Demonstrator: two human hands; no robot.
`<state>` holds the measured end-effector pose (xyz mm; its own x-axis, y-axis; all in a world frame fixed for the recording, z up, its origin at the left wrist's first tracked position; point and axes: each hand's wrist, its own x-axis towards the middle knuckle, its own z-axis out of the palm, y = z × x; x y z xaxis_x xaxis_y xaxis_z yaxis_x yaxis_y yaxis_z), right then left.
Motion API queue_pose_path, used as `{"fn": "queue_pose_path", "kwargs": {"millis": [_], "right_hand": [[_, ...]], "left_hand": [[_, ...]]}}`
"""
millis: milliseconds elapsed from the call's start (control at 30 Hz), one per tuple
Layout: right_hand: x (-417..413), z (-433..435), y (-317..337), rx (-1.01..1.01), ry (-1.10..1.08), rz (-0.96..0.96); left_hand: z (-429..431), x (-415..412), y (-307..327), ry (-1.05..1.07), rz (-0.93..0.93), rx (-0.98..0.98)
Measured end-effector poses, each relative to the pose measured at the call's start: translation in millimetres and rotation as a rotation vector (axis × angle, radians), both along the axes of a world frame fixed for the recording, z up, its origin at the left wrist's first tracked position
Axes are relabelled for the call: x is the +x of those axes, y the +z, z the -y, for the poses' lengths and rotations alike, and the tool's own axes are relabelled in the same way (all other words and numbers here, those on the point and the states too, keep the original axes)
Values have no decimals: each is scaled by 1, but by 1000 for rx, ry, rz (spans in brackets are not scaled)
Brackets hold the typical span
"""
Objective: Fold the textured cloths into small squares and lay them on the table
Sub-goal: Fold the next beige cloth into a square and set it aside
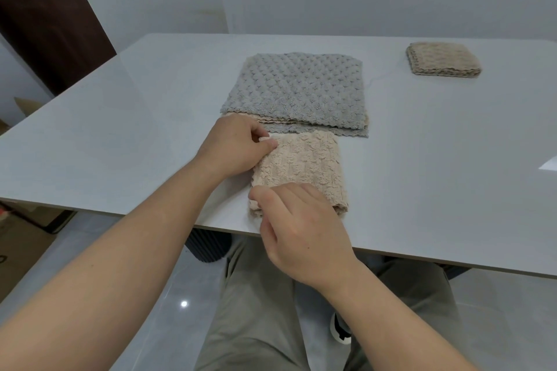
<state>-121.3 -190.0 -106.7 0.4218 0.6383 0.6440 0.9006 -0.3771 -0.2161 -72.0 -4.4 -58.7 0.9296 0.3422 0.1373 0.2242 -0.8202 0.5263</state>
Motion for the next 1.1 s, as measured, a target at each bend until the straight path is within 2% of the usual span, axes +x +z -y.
{"fn": "queue_pose_path", "kwargs": {"millis": [167,400,500,633,733,833,933,1100], "right_hand": [[-3,2,8,-7,13,-90],[5,11,44,-30,-2,-345],[27,19,56,-10,-184,-312],[67,30,62,-114,-463,-547],[84,39,73,-62,-375,-732],[85,45,87,97,-268,-820],[86,51,94,198,-191,-757],[87,57,103,48,-128,-662]], "left_hand": [[-1,-1,2,-31,-91,70],[0,0,6,-59,-217,-42],[5,-5,16,-95,-169,-120],[17,-20,37,-173,13,-266],[23,-29,49,-232,131,-361],[22,-35,59,-260,208,-364],[18,-39,68,-285,232,-350],[13,-46,77,-352,171,-312]]}}
